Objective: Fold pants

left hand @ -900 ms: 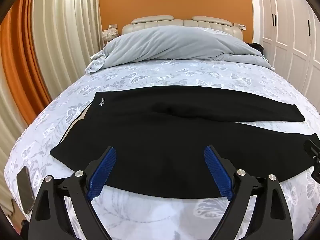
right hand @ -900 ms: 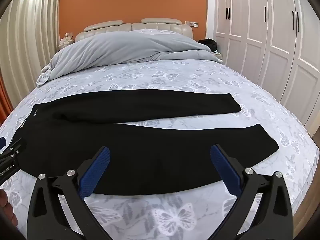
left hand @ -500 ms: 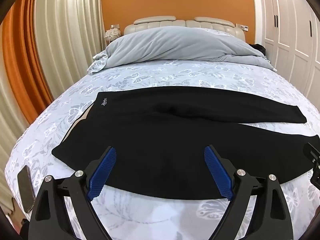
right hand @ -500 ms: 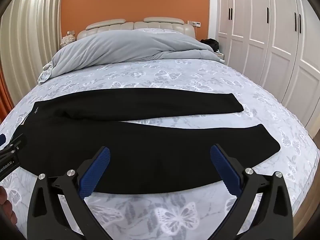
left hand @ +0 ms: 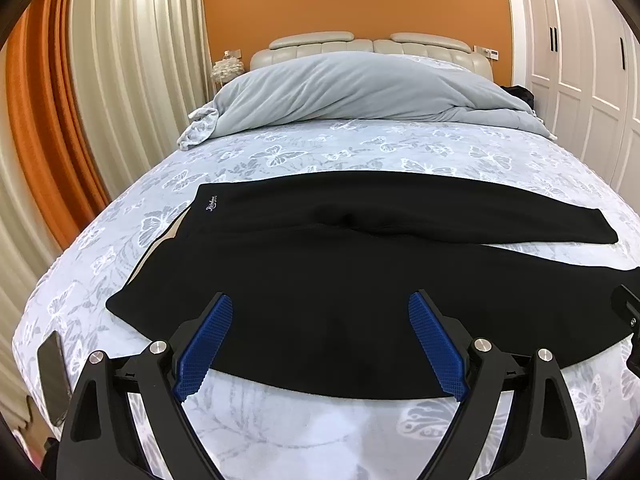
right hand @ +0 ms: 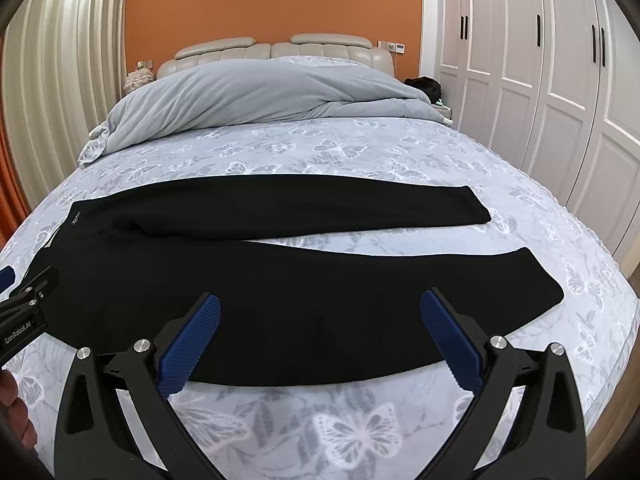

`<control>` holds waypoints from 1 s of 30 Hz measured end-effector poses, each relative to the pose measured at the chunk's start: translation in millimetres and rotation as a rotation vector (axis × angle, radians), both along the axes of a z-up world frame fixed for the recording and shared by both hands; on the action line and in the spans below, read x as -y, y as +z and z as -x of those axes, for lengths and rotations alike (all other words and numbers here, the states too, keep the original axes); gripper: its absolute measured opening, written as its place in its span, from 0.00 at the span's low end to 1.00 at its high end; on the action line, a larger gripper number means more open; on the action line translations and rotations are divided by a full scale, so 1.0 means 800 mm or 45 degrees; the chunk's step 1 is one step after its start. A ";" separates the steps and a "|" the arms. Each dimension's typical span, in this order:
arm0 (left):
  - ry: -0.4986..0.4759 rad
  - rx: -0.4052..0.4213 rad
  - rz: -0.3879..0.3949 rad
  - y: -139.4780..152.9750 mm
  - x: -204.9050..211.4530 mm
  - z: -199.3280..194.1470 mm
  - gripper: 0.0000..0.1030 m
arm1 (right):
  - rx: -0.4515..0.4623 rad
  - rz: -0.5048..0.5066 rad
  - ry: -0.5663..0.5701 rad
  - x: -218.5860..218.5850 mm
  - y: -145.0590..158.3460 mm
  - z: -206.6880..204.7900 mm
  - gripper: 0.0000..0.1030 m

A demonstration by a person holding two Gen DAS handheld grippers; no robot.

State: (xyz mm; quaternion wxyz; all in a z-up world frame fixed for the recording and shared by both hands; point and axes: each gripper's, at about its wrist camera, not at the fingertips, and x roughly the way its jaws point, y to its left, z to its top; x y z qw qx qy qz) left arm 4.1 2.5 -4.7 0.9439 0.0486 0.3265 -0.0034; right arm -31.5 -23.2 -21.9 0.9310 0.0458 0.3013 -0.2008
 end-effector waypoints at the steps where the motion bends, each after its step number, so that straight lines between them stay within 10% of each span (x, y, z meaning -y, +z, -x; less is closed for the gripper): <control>1: 0.002 0.000 -0.001 0.000 0.000 0.000 0.85 | 0.001 -0.001 0.001 0.000 0.001 0.001 0.95; 30: 0.008 -0.004 -0.007 -0.003 0.002 -0.001 0.85 | -0.002 0.003 0.004 -0.001 -0.002 -0.001 0.95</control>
